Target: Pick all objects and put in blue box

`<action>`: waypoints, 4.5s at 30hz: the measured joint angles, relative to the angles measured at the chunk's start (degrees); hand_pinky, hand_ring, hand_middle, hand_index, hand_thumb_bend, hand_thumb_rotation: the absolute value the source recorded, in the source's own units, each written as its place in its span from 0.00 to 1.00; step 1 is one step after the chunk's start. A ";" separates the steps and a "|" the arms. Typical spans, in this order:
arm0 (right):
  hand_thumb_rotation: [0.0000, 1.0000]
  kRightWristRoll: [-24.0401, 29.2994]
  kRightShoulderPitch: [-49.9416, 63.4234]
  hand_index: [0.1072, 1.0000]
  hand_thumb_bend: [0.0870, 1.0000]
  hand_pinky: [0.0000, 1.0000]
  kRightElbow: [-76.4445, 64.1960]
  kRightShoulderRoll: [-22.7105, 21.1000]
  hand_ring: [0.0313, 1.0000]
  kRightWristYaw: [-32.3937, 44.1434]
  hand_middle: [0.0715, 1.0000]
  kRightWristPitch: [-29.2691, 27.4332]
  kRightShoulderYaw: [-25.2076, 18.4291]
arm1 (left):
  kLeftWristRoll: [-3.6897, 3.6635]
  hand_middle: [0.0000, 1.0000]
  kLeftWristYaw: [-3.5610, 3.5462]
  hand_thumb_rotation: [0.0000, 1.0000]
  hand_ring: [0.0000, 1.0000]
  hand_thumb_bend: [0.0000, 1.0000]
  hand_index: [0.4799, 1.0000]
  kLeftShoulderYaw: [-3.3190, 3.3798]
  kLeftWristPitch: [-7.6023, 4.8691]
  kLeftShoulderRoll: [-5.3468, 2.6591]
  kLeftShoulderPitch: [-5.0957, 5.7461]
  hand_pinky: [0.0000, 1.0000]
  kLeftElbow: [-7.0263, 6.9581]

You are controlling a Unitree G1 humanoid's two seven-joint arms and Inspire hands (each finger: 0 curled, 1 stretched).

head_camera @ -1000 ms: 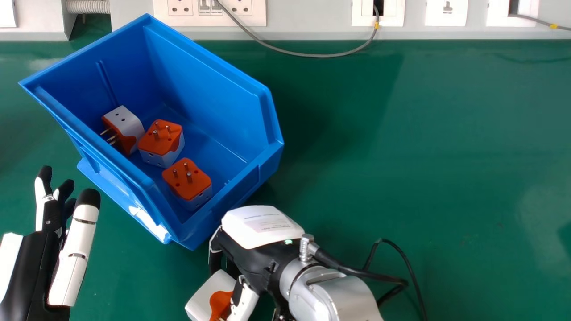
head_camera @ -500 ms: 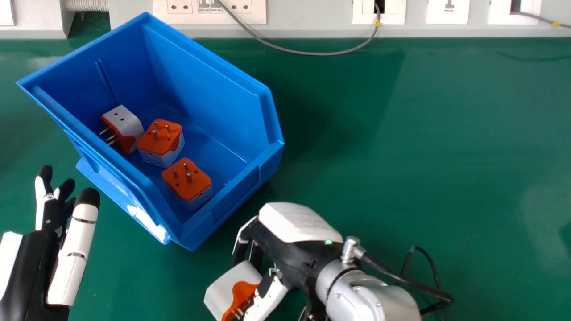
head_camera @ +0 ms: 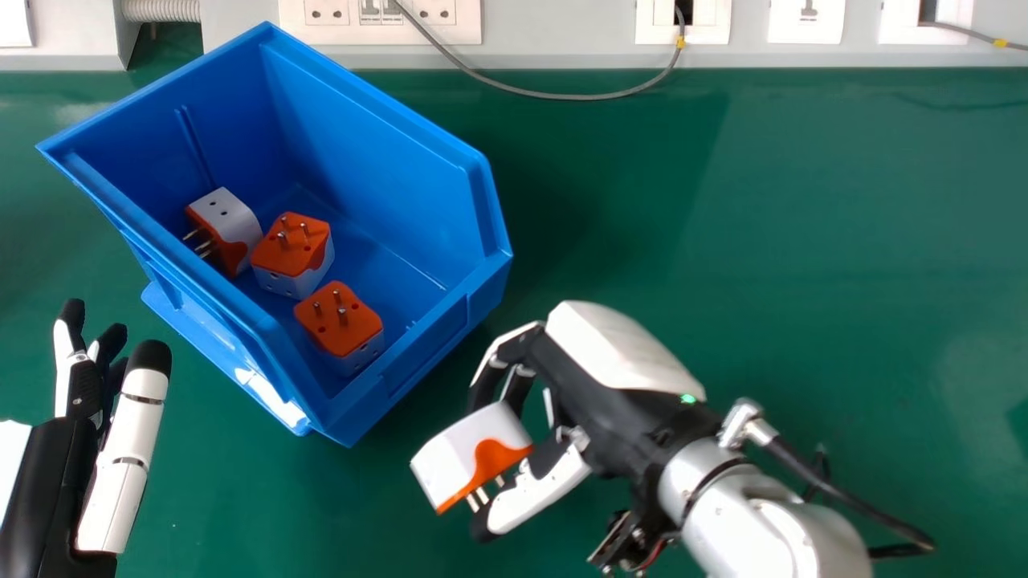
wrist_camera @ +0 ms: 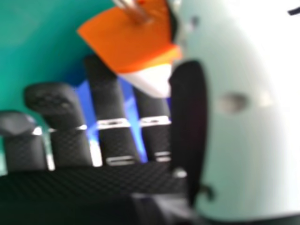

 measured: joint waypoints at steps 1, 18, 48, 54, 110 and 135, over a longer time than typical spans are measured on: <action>0.00 -0.05 -0.01 0.42 0.47 0.08 -0.69 -0.09 0.13 0.41 0.43 0.03 -0.29 | 0.00 0.99 0.00 0.99 0.97 0.45 1.00 0.00 0.00 0.00 -0.02 0.90 0.00; 0.00 4.33 -9.37 0.43 0.47 0.08 -5.29 1.18 0.11 -0.75 0.39 -5.29 -6.50 | 0.59 0.99 0.12 0.98 0.97 0.45 1.00 -0.19 -0.07 -0.02 -0.38 0.90 0.29; 0.09 7.20 -49.72 0.42 0.45 0.08 54.25 17.33 0.12 -20.54 0.27 -10.27 -1.03 | 1.92 0.98 1.44 0.99 0.96 0.44 1.00 -2.43 -2.62 -1.25 2.06 0.90 1.11; 0.12 9.68 -56.89 0.42 0.44 0.19 69.71 17.88 0.26 -25.74 0.37 -15.72 -0.09 | 2.36 0.98 1.81 0.99 0.96 0.44 1.00 -2.55 -2.69 -1.33 2.60 0.90 1.07; 0.41 15.22 -58.41 0.90 0.69 0.76 69.34 18.00 0.90 -33.18 0.94 -18.29 2.87 | 3.46 0.98 2.75 0.97 0.96 0.44 0.99 -4.64 -1.40 -1.26 0.55 0.91 0.26; 0.47 23.14 -21.59 0.92 0.44 0.81 17.25 5.05 0.93 -23.77 0.97 -24.48 -6.73 | 2.27 0.98 2.32 0.97 0.96 0.44 0.99 -3.25 -1.75 -0.35 -1.60 0.90 3.82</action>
